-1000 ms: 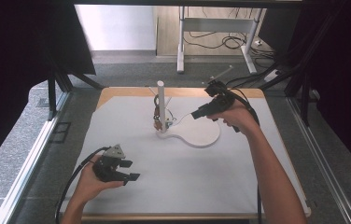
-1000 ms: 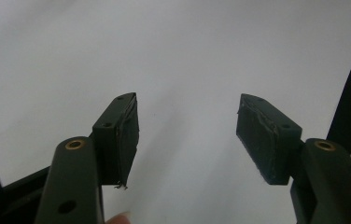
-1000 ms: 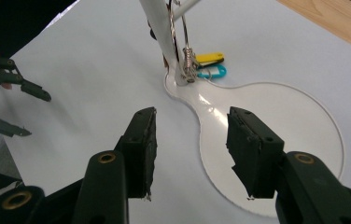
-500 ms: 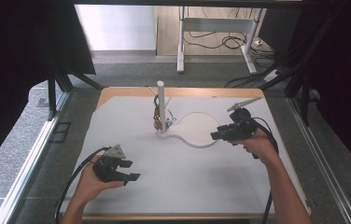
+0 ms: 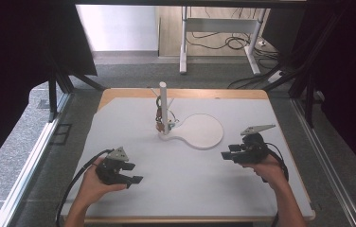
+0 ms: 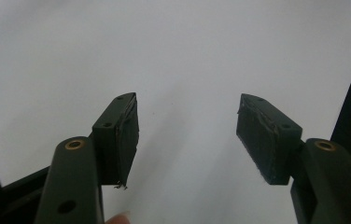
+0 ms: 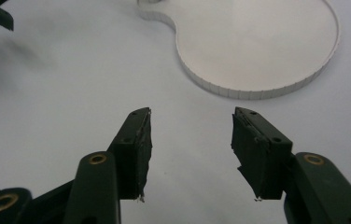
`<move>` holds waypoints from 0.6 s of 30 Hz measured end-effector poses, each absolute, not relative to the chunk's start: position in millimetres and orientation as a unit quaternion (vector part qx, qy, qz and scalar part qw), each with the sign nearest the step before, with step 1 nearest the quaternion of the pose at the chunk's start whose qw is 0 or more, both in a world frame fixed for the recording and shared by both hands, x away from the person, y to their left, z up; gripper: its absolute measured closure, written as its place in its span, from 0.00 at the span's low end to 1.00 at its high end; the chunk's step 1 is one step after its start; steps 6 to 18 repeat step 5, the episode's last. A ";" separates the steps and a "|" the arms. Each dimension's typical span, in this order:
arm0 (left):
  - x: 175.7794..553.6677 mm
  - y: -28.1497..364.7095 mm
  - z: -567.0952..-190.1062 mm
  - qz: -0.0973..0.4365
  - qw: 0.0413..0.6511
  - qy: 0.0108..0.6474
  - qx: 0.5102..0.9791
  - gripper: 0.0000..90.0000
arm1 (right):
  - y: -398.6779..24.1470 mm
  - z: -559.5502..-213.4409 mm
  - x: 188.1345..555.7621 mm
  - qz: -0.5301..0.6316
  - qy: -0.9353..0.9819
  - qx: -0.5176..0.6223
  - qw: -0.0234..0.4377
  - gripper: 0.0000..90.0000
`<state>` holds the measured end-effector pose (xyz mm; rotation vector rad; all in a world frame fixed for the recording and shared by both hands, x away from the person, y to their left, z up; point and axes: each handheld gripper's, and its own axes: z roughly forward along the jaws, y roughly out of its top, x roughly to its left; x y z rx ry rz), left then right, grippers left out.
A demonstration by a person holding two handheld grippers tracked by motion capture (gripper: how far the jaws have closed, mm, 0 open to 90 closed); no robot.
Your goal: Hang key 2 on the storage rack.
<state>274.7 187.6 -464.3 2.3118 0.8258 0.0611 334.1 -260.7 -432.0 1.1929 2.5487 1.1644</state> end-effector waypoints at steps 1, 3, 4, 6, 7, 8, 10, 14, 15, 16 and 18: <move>274.7 187.8 -464.1 0.024 0.336 0.316 0.887 0.44 | -261.1 -432.1 329.5 0.398 0.827 0.391 0.059 0.50; 274.8 188.1 -463.8 0.024 0.337 0.317 0.886 0.44 | -261.9 -433.8 321.4 0.415 0.820 0.388 0.075 0.50; 275.4 189.0 -463.3 0.025 0.339 0.318 0.885 0.44 | -262.4 -435.7 316.5 0.422 0.816 0.386 0.082 0.49; 275.4 189.0 -463.3 0.025 0.339 0.318 0.885 0.44 | -263.5 -438.3 311.5 0.430 0.812 0.386 0.086 0.48; 275.4 189.0 -463.3 0.025 0.339 0.318 0.885 0.44 | -263.5 -438.3 311.5 0.430 0.812 0.386 0.086 0.48; 275.4 189.0 -463.3 0.025 0.339 0.318 0.885 0.44 | -263.5 -438.3 311.5 0.430 0.812 0.386 0.086 0.48; 275.4 189.0 -463.3 0.025 0.339 0.318 0.885 0.44 | -263.5 -438.3 311.5 0.430 0.812 0.386 0.086 0.48; 275.4 189.0 -463.3 0.025 0.339 0.318 0.885 0.44 | -263.5 -438.3 311.5 0.430 0.812 0.386 0.086 0.48; 275.4 189.0 -463.3 0.025 0.339 0.318 0.885 0.44 | -263.5 -438.3 311.5 0.430 0.812 0.386 0.086 0.48; 275.4 189.0 -463.3 0.025 0.339 0.318 0.885 0.44 | -263.5 -438.3 311.5 0.430 0.812 0.386 0.086 0.48; 275.4 189.0 -463.3 0.025 0.339 0.318 0.885 0.44 | -263.5 -438.3 311.5 0.430 0.812 0.386 0.086 0.48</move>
